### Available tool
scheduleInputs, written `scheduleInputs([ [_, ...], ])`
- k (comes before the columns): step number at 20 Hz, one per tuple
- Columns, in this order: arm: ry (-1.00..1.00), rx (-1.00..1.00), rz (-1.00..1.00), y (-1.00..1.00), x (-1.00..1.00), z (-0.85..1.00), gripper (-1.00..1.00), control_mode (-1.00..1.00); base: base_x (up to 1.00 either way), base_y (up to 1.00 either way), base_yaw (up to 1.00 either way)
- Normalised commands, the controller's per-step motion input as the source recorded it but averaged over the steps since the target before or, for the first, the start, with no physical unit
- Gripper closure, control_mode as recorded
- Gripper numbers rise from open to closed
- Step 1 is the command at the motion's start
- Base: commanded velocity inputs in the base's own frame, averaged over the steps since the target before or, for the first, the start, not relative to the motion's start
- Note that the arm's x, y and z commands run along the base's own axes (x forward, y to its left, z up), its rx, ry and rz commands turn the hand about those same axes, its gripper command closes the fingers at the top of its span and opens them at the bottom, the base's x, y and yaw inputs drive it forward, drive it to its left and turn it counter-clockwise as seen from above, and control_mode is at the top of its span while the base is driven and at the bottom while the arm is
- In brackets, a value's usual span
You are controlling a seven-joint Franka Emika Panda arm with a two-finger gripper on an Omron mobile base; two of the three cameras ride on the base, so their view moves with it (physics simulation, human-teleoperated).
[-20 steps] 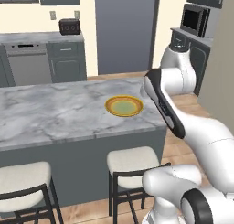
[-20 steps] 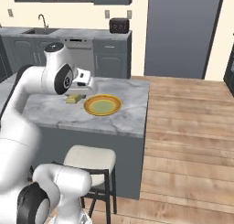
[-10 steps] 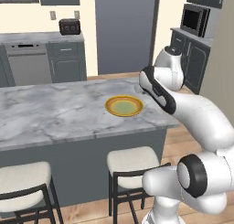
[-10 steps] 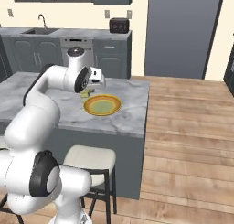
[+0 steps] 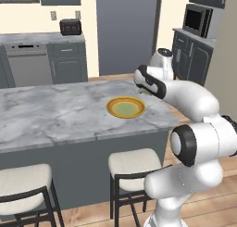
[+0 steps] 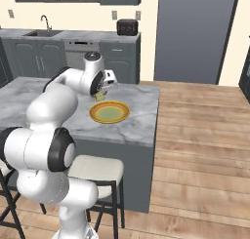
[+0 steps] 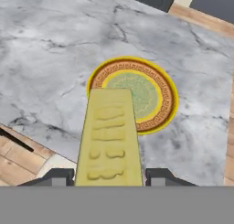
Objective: Retrieve the butter from the fridge and place it on a plate on the dining table. Then retrieve the butter knife by the fridge and place it near the plate.
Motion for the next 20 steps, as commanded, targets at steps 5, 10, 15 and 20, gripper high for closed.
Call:
scheduleInputs([
  [5, 0.00, -0.04, 0.14, 0.00, 0.53, -0.44, 1.00, -1.00, 0.00, 0.00, 0.00],
  [10, 0.01, -0.02, 0.10, 0.06, 0.53, -0.56, 1.00, -1.00, 0.00, 0.00, 0.00],
  [15, 0.12, -0.13, 0.05, 0.11, 0.47, -0.43, 1.00, -1.00, 0.00, 0.00, 0.00],
  [20, 0.09, -0.09, 0.01, 0.09, 0.42, -0.52, 1.00, -1.00, 0.00, 0.00, 0.00],
])
